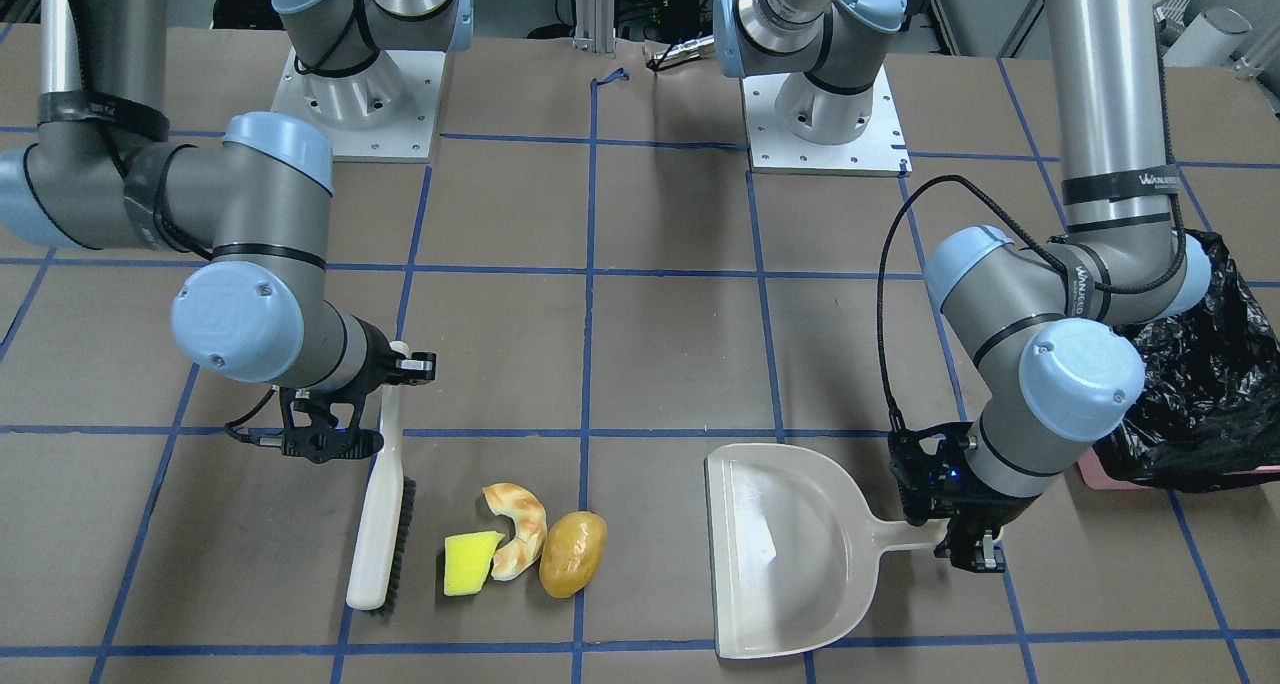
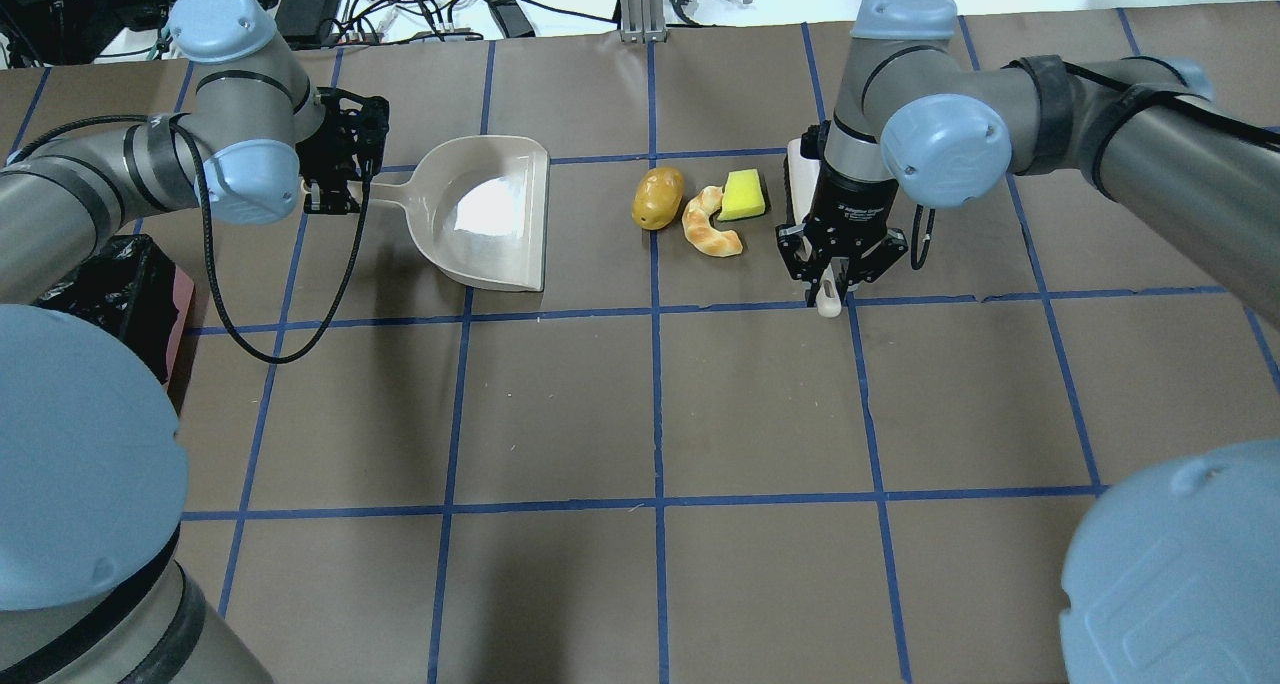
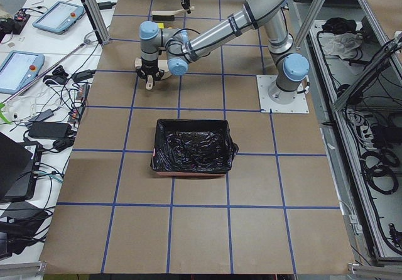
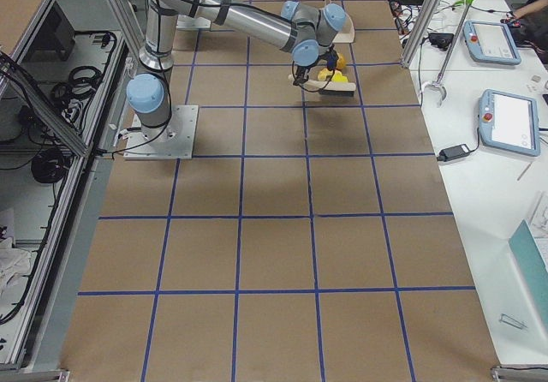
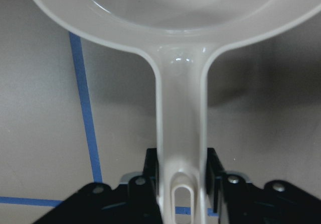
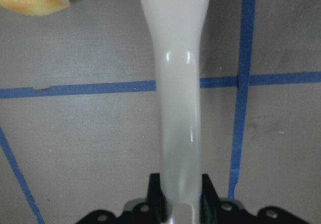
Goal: Sweep and dump trash into bin
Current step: 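Lower the brush behind the potato, sponge and roll with the right gripper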
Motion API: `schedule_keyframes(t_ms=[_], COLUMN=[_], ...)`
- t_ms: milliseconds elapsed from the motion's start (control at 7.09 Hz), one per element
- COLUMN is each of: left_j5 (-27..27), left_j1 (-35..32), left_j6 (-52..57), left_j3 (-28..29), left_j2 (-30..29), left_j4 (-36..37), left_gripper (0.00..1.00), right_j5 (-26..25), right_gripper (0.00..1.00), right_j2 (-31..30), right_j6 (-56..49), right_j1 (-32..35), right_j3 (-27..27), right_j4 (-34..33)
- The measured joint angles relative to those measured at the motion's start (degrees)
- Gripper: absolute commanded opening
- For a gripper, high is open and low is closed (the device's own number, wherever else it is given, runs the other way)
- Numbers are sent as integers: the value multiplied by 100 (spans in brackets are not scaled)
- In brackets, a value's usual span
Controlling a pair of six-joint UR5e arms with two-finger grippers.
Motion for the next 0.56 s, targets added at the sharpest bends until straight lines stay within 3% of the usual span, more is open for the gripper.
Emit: schedule_keyframes(t_ms=[565], left_j5=[-1], left_j1=[-8], left_j6=[-11], left_j3=[0], left_j2=[-7], left_j4=[0], left_gripper=[23], right_j5=[247], right_gripper=[0], right_j2=[112], right_j6=[678], right_j1=[412], right_j3=[-23], right_j4=[-332])
